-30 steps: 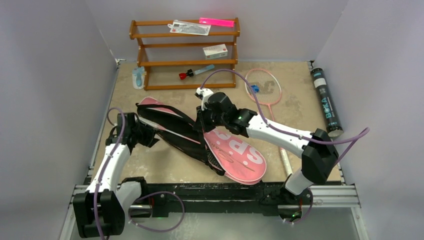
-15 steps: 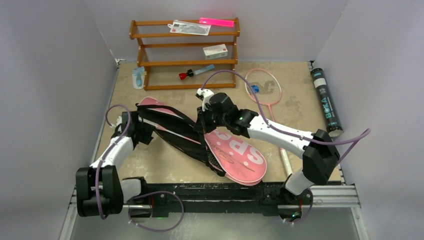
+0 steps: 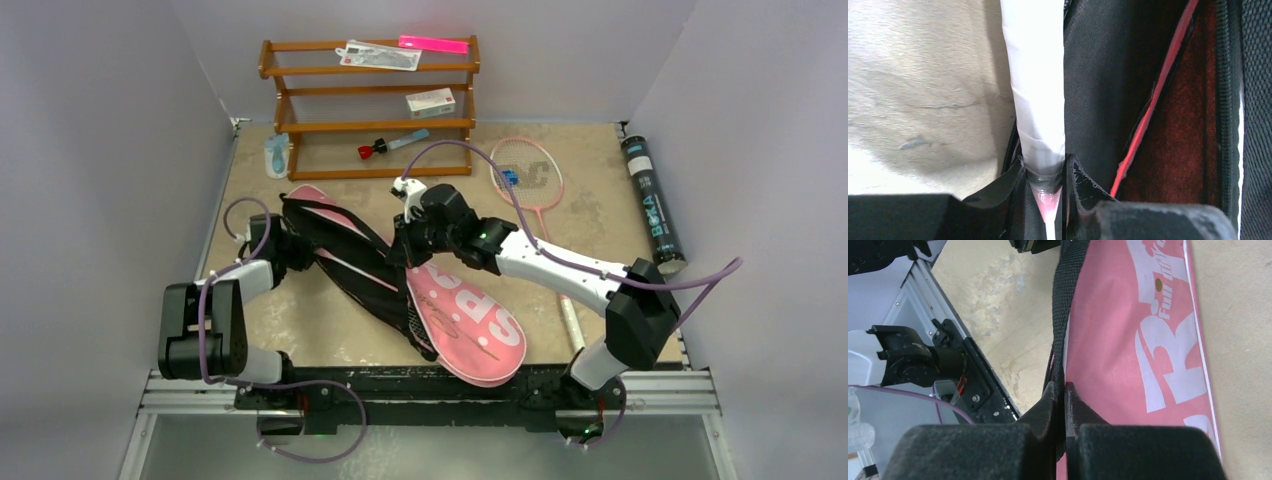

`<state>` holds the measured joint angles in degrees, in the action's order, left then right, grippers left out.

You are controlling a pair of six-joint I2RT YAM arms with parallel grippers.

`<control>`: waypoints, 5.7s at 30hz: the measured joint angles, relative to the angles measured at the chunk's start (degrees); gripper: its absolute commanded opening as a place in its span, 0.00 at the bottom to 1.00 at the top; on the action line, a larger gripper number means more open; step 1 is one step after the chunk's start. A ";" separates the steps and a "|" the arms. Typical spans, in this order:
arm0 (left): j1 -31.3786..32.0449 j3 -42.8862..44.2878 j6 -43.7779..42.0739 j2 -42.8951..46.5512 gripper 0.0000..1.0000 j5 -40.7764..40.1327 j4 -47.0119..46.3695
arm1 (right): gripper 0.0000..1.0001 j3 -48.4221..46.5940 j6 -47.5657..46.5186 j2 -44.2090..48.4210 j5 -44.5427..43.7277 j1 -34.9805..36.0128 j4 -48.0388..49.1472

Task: Pack up the badminton gear
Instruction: Place the racket in the racket bag, then pick up the racket from the center of the board.

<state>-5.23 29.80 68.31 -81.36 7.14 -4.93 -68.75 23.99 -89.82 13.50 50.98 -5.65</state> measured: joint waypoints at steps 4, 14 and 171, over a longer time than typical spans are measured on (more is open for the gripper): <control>0.00 0.37 -0.61 -0.13 0.00 2.71 -2.19 | 0.00 0.00 -0.02 -0.07 1.64 0.00 0.22; 1.84 0.44 1.81 0.46 0.00 9.07 -5.57 | 0.00 -1.84 -1.33 -5.29 3.69 0.00 0.02; 21.31 -6.67 3.80 21.29 0.00 9.46 10.19 | 0.00 -4.37 -5.46 17.00 3.58 -43.43 -19.37</control>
<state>16.08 23.14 72.12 -60.07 16.60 5.26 -73.12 18.52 -72.82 17.08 7.55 -25.02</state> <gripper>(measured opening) 0.012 0.027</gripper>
